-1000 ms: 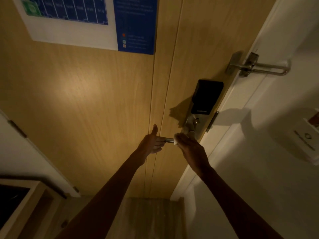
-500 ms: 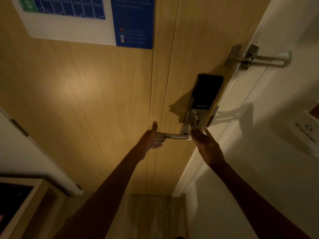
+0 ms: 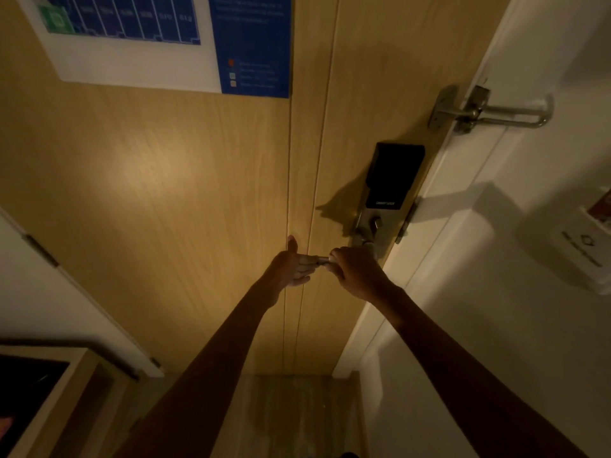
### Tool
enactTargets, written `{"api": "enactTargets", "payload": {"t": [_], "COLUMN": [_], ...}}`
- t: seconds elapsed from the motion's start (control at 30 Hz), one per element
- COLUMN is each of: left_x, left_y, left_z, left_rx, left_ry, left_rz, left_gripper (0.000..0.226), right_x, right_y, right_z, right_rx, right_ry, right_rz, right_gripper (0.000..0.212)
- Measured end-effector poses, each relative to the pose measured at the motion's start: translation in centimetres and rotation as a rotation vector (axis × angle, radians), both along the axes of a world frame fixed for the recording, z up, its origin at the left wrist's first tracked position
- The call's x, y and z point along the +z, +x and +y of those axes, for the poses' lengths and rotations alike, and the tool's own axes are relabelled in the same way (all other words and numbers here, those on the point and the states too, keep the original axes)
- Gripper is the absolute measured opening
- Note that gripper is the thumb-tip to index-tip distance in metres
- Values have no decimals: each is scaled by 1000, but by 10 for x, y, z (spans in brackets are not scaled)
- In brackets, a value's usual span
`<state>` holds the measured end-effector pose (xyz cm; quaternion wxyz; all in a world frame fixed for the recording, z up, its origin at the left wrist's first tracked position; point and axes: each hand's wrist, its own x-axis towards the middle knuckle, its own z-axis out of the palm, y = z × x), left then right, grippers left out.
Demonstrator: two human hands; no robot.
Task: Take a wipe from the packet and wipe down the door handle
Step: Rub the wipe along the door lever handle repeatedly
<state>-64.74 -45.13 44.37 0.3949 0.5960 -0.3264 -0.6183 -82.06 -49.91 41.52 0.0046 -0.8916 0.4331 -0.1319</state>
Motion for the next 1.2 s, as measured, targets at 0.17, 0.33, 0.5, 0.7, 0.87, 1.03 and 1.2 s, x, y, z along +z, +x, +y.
{"api": "enactTargets", "payload": {"t": [0.17,0.33,0.5,0.7,0.87,1.03,1.2], "left_x": [0,-3,-10,-12,-11,-11,-12], "left_y": [0,2,4,5,6,0,3], "left_z": [3,1,-1,-2,-5,-4,-4], "left_rx": [-16,-21,-25,0,11,-11,-6], "left_ry": [-20,-28,-39,-47,-37,-17,-25], "left_rz": [-20,-30,-23,-16,13,23,30], "left_gripper": [77,77,75,76,75,77,76], "right_x": [10,-2,-27,-26,-11,-20,-5], "right_y": [-7,9,-32,-17,-10,-7,-6], "right_z": [-13,6,27,52,39,50,44], "right_rx": [-13,26,-144,-896,-667,-624,-687], "right_ry": [235,-56,-271,309,1108,1212,1105], "right_rz": [12,-61,-382,-1413,-2231,-2263,-2198], "right_gripper": [23,21,32,26,21,39,24]}}
